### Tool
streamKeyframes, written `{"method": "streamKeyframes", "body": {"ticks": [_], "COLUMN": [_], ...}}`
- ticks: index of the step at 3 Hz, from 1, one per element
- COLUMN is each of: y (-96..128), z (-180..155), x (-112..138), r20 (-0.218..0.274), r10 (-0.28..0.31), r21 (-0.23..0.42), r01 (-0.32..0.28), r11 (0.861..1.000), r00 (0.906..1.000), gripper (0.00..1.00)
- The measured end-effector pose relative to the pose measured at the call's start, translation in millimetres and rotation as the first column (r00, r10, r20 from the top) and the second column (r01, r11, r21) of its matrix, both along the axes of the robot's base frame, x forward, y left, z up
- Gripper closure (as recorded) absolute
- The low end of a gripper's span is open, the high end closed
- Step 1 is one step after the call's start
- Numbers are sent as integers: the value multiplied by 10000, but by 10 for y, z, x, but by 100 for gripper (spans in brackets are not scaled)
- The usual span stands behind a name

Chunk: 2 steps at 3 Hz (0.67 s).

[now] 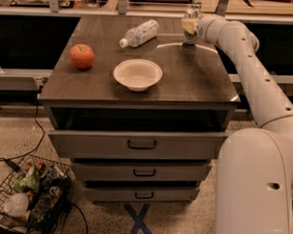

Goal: Place 7up can into paper bowl

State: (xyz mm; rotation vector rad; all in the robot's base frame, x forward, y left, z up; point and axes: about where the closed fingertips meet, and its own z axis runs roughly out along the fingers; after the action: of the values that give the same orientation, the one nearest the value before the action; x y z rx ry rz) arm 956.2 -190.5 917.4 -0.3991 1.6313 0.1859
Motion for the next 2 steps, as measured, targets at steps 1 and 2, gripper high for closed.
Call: {"method": "streamKeyframes", "body": {"ticks": [1,2], "y": [-80,-183], "z": [248,576], "x": [-132,-372], "r20": [9,-53], "r10": [-74,-325], "r21": [-617,-1097], "r01": [75,317], "r11": [9981,9935], "r00": [10000,9995], "gripper": [100,100]}}
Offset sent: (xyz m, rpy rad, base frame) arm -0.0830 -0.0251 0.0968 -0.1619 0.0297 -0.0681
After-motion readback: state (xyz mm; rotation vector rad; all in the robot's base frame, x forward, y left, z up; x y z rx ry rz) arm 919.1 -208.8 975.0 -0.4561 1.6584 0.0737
